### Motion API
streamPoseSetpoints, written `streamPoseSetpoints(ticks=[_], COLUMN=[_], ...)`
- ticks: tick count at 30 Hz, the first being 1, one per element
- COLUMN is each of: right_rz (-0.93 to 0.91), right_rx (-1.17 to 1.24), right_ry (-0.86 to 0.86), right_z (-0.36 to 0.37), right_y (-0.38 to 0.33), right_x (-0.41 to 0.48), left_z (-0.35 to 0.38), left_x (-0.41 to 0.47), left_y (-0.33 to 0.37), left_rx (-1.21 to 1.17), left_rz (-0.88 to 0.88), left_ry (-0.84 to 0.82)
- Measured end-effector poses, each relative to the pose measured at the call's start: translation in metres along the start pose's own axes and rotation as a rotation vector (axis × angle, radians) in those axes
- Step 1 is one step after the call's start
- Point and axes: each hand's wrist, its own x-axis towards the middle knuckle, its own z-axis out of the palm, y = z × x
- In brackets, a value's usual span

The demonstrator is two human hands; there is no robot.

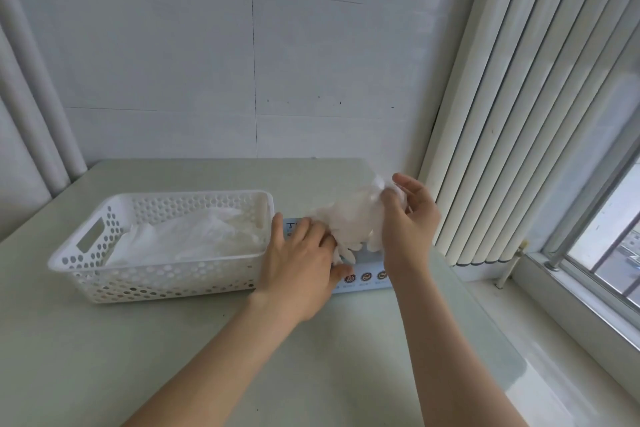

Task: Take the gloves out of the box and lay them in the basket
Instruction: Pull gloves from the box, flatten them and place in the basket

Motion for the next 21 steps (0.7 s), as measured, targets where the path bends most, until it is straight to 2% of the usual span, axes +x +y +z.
streamPoseSetpoints(ticks=[3, 8, 11, 14, 16, 21], right_rz=[0.034, 0.196, 0.22, 0.188, 0.182, 0.243], right_rx=[0.099, 0.314, 0.391, 0.361, 0.334, 0.291], right_ry=[-0.048, -0.238, -0.341, -0.42, -0.47, -0.575], right_z=[-0.001, 0.002, 0.006, 0.017, 0.026, 0.061], right_y=[-0.003, -0.014, -0.026, -0.033, -0.034, -0.038], right_x=[0.002, 0.0, -0.006, -0.013, -0.019, -0.031], left_z=[-0.001, -0.037, -0.064, -0.074, -0.075, -0.071], left_x=[0.003, 0.005, 0.004, 0.006, 0.007, 0.013], left_y=[0.0, -0.019, -0.035, -0.046, -0.051, -0.072], left_rx=[-0.042, -0.373, -0.747, -1.154, -1.354, -1.562], left_rz=[-0.033, -0.097, -0.097, -0.1, -0.174, -0.44], left_ry=[0.0, 0.0, 0.029, 0.048, 0.081, 0.182])
